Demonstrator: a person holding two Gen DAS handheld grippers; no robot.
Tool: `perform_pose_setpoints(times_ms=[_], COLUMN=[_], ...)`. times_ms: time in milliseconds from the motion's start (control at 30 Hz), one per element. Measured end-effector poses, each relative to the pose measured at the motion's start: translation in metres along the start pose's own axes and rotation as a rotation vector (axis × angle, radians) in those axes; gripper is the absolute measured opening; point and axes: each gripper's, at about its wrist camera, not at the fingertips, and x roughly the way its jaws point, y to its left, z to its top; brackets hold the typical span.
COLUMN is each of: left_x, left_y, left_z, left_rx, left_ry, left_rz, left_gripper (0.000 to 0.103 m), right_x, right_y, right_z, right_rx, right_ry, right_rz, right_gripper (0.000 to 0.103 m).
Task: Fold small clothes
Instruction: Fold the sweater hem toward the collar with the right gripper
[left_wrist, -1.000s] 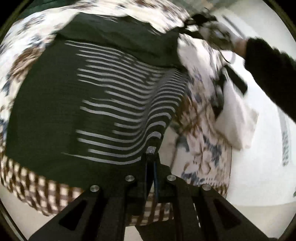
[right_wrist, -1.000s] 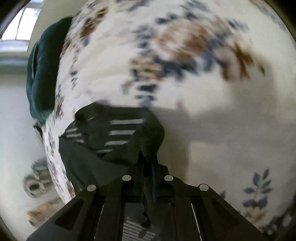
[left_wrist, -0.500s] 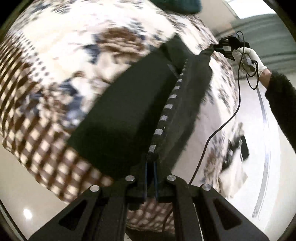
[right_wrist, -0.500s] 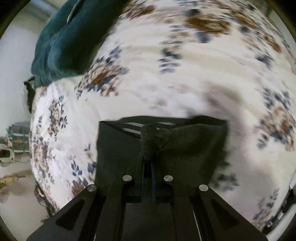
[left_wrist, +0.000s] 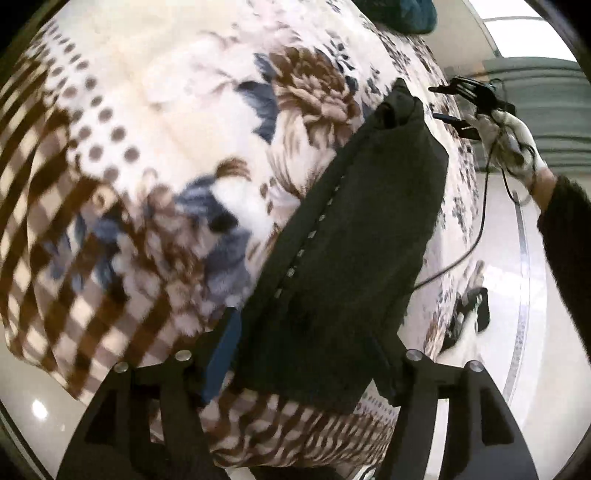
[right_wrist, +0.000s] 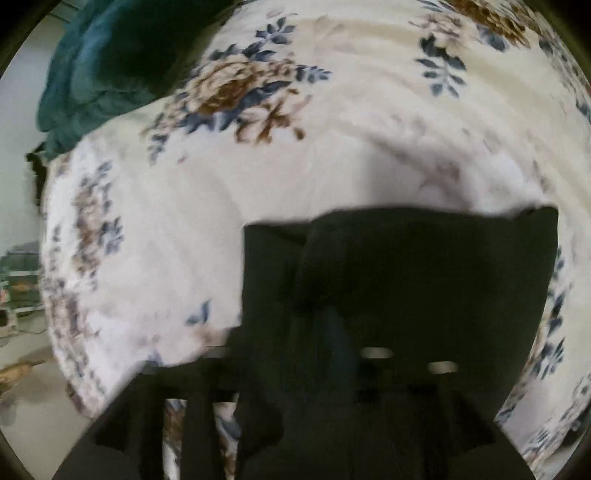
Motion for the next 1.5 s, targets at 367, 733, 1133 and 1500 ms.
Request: perform_pose_setpoints(times_ms=[367,733,1133,1500], left_x=[0.055,0.037,0.019,0.067], left_y=[-0.032,-0.028,-0.033,-0.036], left_z=[0.003,-0.017,-0.009,-0.007], left_rx=[0.199,0.240,0.259,0.346], left_ry=[0.138,0.104,0.090,0.152], left_rz=[0.119,0.235,0.113,0.221], left_gripper=[0.052,0.000,0.064,0.003], right_x=[-0.035,0.040,0.014,0.045], right_y=[-0.071,-0.147,-0.144,-0.141], right_z=[-0.249,-0.481,-0.492,-0.518], right_rx=[-0.028,0.338,0.300,0.409], right_ry=[0.063,0.239,0.156,0.196], right_rz=[-0.130,0.080,0.076,0.111], right_gripper=[0.060,0.017,0.023,0.038])
